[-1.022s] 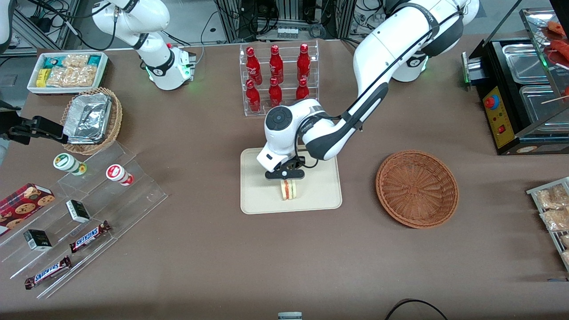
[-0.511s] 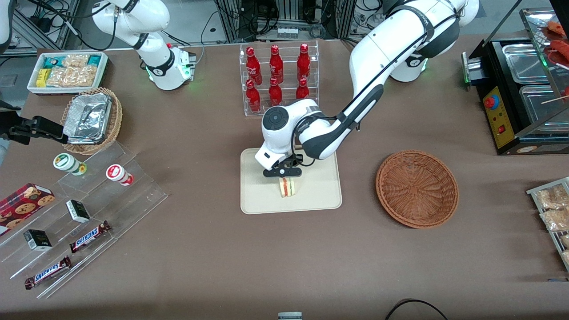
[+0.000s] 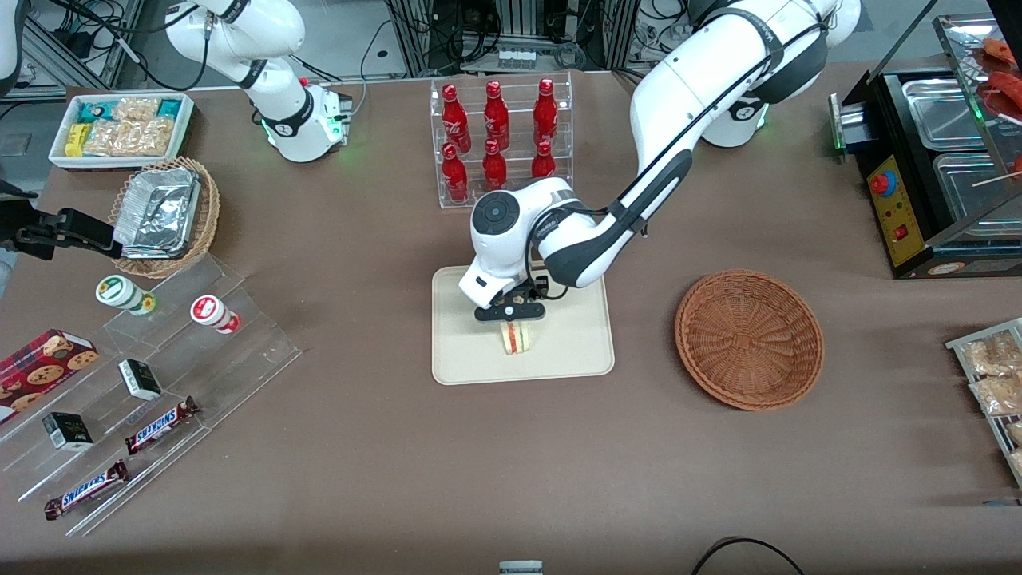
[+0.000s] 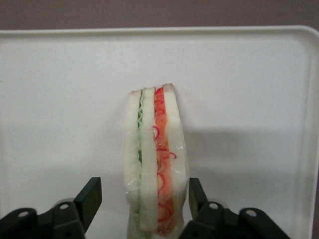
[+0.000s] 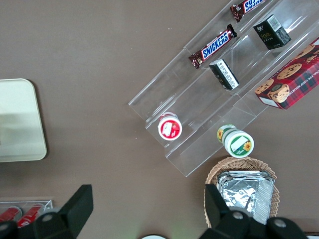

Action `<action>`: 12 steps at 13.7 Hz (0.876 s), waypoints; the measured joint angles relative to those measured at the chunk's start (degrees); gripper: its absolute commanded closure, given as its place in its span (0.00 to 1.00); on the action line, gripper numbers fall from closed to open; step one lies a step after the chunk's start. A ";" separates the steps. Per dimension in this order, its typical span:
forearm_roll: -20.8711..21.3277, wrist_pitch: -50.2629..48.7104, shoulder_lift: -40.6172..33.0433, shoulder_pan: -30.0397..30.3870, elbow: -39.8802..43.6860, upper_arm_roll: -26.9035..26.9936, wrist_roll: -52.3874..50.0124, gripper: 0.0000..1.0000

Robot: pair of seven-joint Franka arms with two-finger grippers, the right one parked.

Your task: Place sandwich from basket to tray

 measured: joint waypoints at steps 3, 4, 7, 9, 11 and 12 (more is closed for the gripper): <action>-1.21 -4.71 -5.58 2.25 1.09 -0.02 -3.11 0.00; -2.93 -6.18 -7.98 3.21 1.12 -0.01 -3.33 0.00; -6.35 -10.32 -14.47 6.30 0.75 -0.01 -3.41 0.00; -8.35 -13.02 -17.76 8.07 0.44 -0.01 -3.41 0.00; -10.84 -16.22 -20.91 10.25 0.06 0.01 -2.94 0.00; -12.17 -17.87 -22.47 11.63 -0.03 0.02 -1.78 0.00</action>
